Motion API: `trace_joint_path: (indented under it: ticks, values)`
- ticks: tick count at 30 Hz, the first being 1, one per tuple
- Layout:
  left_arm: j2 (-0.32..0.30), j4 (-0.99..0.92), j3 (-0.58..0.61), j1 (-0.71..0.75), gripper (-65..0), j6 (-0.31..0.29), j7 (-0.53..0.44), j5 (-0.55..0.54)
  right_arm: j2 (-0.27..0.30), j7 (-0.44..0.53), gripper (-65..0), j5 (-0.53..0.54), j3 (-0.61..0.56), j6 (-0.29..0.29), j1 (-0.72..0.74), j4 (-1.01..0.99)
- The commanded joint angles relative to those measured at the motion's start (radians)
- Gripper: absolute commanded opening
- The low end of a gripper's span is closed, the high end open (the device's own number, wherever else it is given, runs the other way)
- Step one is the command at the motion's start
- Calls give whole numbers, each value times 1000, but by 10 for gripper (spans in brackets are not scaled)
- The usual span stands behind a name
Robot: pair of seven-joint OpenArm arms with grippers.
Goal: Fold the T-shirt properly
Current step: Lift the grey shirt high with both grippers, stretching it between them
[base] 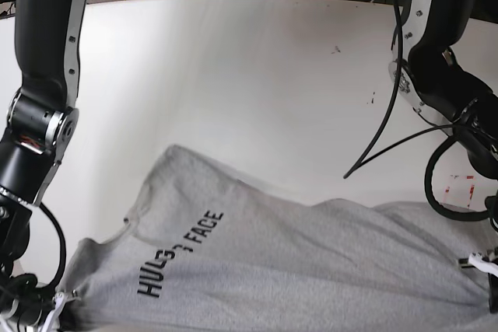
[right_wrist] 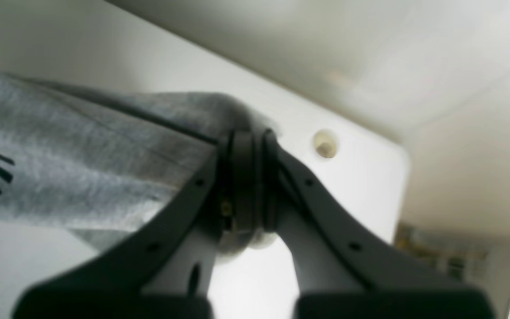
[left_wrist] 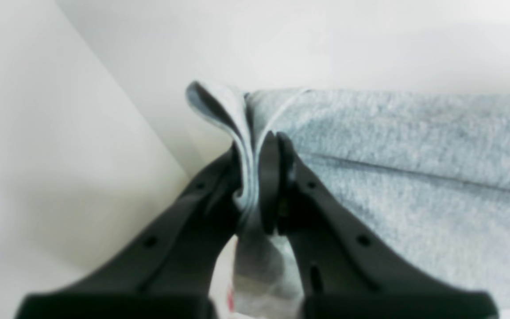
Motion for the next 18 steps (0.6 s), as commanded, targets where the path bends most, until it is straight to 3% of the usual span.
trace_joint_path:
  ticks: [1, 6, 12, 18]
  values:
    - [-47, 9, 2, -79, -650, 7, -25, 12, 25, 12, -650, -15, -20, -3, 101, 17]
    - [-51, 14, 25, -121, -650, 7, -25, 11, 59, -19, -650, -4, -64, -3, 137, 17]
    - [-50, 9, 22, -61, -650, 7, -37, 9, 111, -41, -650, 134, -66, -3, 137, 17]
    - [-45, 15, 23, 115, -650, 6, -186, 9, 162, -50, -650, 290, -46, -3, 9, 22]
